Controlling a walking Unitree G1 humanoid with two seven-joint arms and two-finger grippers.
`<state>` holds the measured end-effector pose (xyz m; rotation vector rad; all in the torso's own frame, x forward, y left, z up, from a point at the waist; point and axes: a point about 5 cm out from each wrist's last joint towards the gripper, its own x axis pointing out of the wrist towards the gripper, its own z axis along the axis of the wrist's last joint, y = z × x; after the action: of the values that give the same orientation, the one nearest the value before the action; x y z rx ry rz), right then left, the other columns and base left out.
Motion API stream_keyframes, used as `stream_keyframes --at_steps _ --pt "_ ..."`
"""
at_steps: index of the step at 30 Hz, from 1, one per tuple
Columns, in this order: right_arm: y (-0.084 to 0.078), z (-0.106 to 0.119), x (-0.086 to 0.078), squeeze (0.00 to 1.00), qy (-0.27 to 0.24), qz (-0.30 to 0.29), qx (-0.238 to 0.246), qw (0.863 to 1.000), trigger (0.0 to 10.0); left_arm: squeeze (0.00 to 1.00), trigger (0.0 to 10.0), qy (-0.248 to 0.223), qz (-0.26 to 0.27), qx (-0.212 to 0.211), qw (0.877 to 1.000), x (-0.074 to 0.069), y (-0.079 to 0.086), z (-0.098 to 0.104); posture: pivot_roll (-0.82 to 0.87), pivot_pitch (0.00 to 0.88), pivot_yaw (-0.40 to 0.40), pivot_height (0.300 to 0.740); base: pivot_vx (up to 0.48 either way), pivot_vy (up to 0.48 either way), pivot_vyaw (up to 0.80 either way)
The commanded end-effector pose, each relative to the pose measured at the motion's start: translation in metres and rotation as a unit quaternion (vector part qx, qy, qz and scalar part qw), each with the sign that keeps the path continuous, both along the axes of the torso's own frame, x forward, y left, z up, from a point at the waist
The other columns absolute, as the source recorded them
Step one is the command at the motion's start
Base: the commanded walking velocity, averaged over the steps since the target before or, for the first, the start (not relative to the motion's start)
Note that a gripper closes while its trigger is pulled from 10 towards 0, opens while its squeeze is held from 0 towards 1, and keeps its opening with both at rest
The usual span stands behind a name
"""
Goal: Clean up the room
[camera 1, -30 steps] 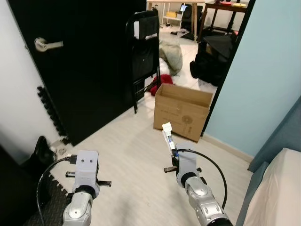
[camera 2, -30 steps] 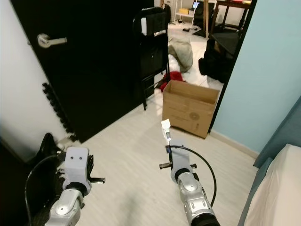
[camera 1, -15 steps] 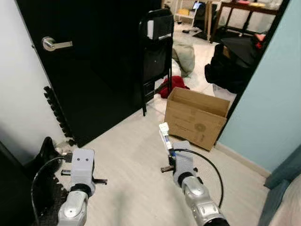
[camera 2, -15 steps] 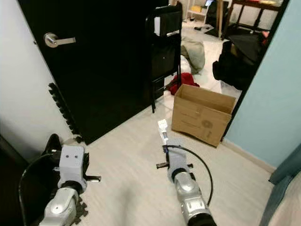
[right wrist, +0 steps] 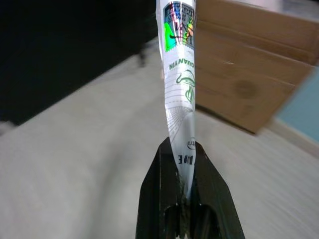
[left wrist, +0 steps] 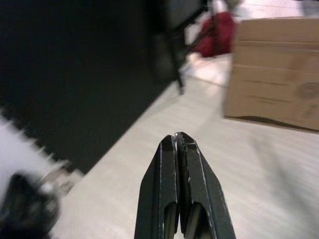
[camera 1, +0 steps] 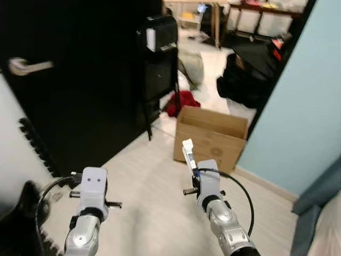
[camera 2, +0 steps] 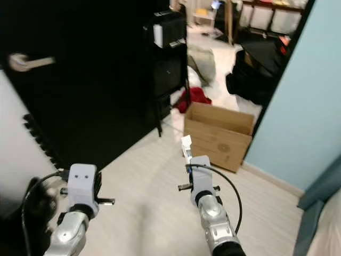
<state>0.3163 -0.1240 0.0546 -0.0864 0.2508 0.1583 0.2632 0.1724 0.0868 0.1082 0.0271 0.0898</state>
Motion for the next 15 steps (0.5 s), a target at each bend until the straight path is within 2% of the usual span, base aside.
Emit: stream_keyframes --at_steps 1,15 --pt "-0.0071 -0.0044 -0.0019 0.00 0.011 -0.015 0.003 1.000 10.0 0.00 10.0 0.005 -0.007 -0.002 1.000 -0.0003 -0.0032 -0.0020 0.00 0.096 0.013 0.740 0.352 0.000 -0.46" --pt "-0.0063 -0.0041 -0.0020 0.00 0.009 -0.013 0.001 1.000 10.0 0.00 10.0 0.002 -0.009 -0.003 1.000 0.0007 -0.0027 -0.0006 0.00 0.097 0.013 0.740 0.353 0.000 0.00"
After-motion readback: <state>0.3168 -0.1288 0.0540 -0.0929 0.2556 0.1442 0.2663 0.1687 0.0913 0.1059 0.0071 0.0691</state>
